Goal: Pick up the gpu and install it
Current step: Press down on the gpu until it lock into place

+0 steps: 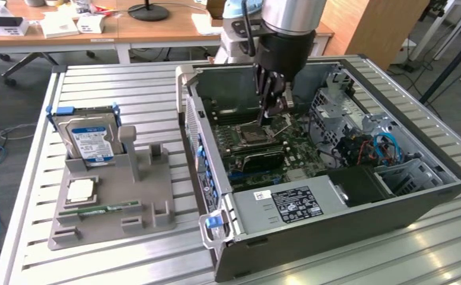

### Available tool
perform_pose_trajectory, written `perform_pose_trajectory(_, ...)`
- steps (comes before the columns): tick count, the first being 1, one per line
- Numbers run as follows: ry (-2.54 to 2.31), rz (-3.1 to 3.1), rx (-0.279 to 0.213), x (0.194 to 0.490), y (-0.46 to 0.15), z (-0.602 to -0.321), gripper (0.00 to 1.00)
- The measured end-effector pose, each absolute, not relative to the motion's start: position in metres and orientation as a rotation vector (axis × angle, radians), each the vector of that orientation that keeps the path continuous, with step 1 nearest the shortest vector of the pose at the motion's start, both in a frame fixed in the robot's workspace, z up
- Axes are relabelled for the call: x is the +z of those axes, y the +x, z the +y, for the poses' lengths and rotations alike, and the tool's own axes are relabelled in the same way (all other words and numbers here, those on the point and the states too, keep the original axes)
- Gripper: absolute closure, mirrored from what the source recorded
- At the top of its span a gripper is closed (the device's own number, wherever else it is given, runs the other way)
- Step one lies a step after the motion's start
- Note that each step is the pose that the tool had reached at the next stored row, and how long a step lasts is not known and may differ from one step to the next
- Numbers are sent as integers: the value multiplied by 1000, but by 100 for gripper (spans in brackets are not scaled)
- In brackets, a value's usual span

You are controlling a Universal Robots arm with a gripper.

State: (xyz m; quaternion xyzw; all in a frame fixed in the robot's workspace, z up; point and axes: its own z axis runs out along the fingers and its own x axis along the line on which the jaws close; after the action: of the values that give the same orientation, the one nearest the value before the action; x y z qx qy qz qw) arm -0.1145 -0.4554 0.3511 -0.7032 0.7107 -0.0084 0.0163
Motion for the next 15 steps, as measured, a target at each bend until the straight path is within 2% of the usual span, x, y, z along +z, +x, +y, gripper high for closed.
perform_pose_trajectory(6, -2185, 2214, -28, 362, -114, -455, 90)
perform_pose_trajectory(15, -2185, 2214, -28, 363, -115, -455, 90)
